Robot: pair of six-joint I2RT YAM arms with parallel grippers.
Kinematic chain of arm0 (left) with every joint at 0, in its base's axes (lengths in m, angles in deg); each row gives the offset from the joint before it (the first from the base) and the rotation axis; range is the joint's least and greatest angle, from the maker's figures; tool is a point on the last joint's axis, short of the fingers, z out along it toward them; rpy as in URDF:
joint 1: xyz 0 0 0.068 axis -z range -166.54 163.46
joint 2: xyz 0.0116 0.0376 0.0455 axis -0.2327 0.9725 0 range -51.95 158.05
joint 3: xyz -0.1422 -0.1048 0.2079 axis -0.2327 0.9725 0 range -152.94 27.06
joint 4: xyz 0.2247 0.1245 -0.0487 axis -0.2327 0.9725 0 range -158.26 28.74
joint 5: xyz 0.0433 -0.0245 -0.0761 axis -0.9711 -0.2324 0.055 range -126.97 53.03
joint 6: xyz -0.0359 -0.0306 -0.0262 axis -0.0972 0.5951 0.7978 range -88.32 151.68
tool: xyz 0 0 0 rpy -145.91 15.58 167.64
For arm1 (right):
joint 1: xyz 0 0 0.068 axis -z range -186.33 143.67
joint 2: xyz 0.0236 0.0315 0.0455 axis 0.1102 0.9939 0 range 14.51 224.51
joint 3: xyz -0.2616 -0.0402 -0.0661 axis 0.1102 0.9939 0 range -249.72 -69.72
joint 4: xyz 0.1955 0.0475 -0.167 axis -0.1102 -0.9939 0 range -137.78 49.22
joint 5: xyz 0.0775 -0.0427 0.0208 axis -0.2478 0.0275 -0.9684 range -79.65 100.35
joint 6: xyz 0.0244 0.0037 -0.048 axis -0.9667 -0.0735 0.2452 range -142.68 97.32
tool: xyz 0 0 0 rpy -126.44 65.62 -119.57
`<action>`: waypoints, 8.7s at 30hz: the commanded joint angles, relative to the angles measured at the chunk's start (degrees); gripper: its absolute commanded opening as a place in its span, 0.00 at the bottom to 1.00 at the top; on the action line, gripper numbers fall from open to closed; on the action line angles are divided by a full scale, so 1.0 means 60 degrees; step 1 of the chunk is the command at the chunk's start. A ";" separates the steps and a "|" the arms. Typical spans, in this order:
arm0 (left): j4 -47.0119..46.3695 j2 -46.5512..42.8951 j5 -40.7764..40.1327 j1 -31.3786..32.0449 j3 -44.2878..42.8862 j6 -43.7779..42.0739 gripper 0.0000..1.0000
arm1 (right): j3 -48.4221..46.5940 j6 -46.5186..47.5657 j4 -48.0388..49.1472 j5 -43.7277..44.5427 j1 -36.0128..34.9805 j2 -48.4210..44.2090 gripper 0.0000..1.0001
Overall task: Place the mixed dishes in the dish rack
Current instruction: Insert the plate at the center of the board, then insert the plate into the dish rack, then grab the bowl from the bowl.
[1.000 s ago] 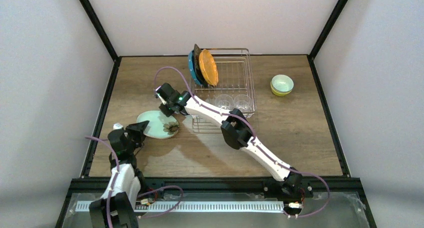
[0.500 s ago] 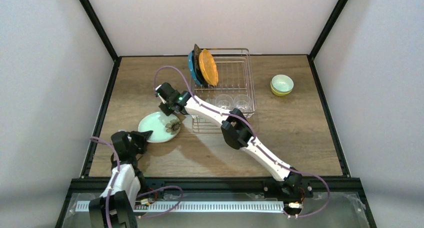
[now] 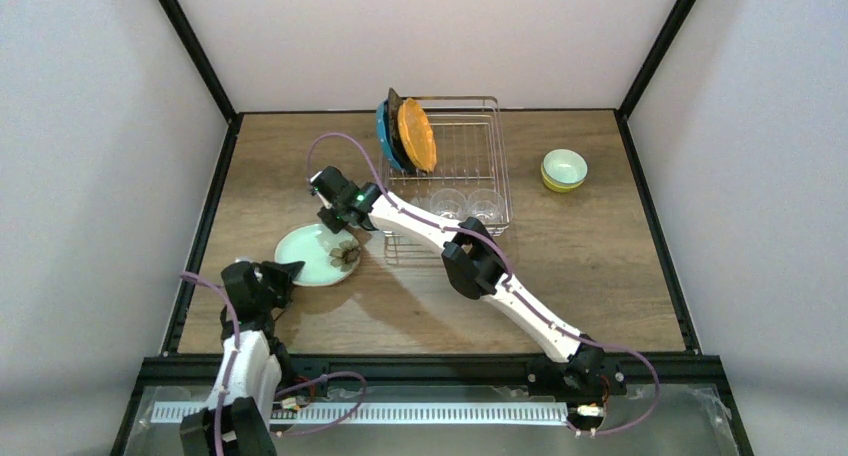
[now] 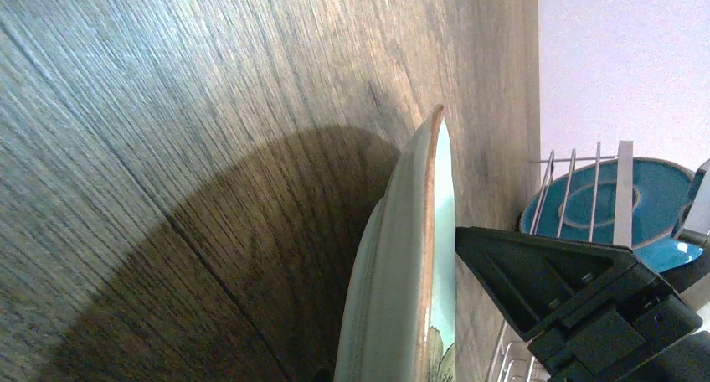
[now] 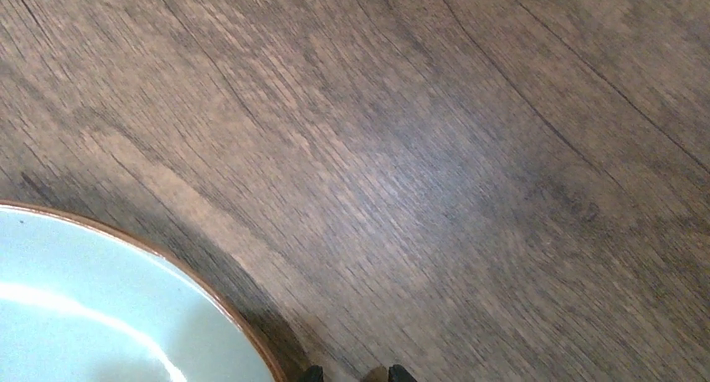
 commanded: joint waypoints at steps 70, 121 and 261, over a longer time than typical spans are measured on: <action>0.4629 1.3606 -1.1520 0.9412 -2.0917 -0.6931 0.03 | 1.0922 -0.3574 0.1891 0.1431 0.6736 -1.1917 0.77; 0.3306 1.5750 -1.1353 0.8961 -2.0801 -0.7434 0.03 | 1.1156 -0.3251 0.2239 0.1703 0.6737 -1.1313 0.77; 0.4513 1.0814 -0.7667 0.9624 -1.5990 -0.5272 0.86 | 0.8778 -0.1848 0.0317 0.3434 0.7992 -0.7203 0.74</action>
